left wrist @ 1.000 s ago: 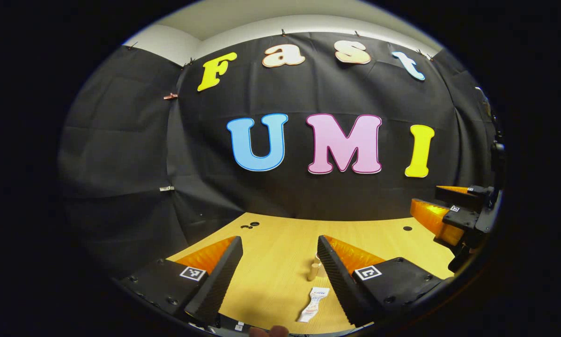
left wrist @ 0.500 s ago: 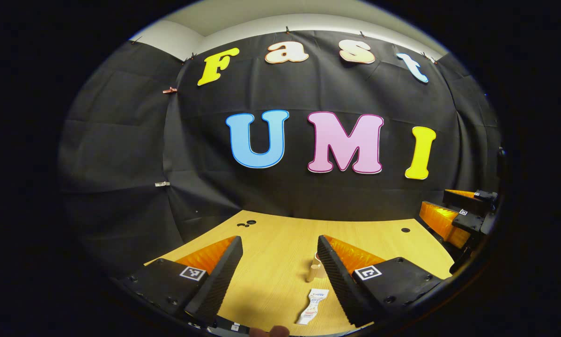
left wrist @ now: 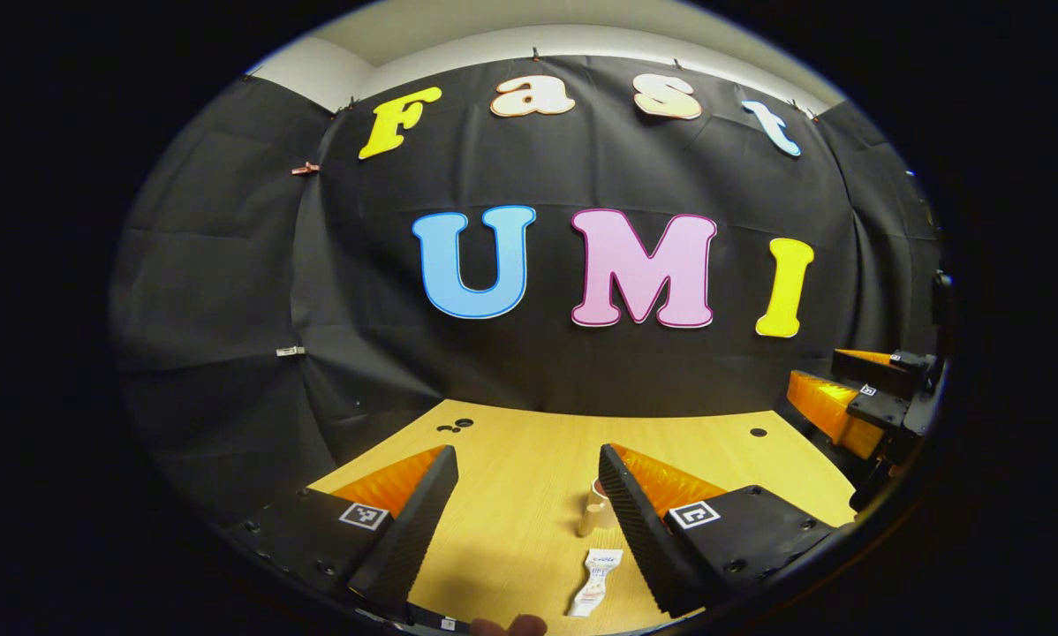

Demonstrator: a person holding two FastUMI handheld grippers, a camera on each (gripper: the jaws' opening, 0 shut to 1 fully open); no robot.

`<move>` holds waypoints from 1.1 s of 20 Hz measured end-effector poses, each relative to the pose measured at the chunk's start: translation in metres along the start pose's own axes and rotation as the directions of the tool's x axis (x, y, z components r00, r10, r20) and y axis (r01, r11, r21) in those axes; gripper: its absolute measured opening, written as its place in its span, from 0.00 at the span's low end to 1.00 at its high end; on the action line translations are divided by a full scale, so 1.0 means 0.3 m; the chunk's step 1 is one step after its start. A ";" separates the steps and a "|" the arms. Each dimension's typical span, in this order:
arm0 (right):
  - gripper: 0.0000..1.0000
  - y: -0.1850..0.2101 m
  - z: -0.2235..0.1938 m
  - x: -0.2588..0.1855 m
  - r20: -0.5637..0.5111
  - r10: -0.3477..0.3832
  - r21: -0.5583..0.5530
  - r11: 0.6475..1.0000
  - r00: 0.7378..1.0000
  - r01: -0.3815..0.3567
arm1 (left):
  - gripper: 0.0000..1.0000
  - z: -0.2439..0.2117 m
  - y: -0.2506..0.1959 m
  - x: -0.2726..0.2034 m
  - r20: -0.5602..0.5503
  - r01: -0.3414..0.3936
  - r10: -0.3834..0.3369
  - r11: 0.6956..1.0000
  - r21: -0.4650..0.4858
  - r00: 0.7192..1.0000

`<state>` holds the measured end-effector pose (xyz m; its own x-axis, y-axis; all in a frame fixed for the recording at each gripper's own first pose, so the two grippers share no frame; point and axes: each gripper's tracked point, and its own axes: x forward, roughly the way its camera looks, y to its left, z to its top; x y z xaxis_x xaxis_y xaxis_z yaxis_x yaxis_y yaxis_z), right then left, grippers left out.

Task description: Put the toothbrush and toothpaste on the desktop into the cup, then pick up the cup and place it on the coaster on the desktop.

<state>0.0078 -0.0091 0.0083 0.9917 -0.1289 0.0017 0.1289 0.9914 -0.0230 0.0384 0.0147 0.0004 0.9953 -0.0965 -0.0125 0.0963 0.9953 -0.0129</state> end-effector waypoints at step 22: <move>0.97 -0.136 -0.143 -0.095 -0.072 -0.176 -0.032 0.984 0.982 0.174 | 0.94 -0.818 -0.280 0.125 -0.623 0.312 -0.273 0.949 -0.049 0.733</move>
<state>-0.0257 -0.0468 -0.0337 0.9508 -0.3026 -0.0659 0.2994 0.9526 -0.0543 0.0642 -0.0753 -0.2444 0.6946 -0.3500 -0.6285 0.4012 0.9136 -0.0653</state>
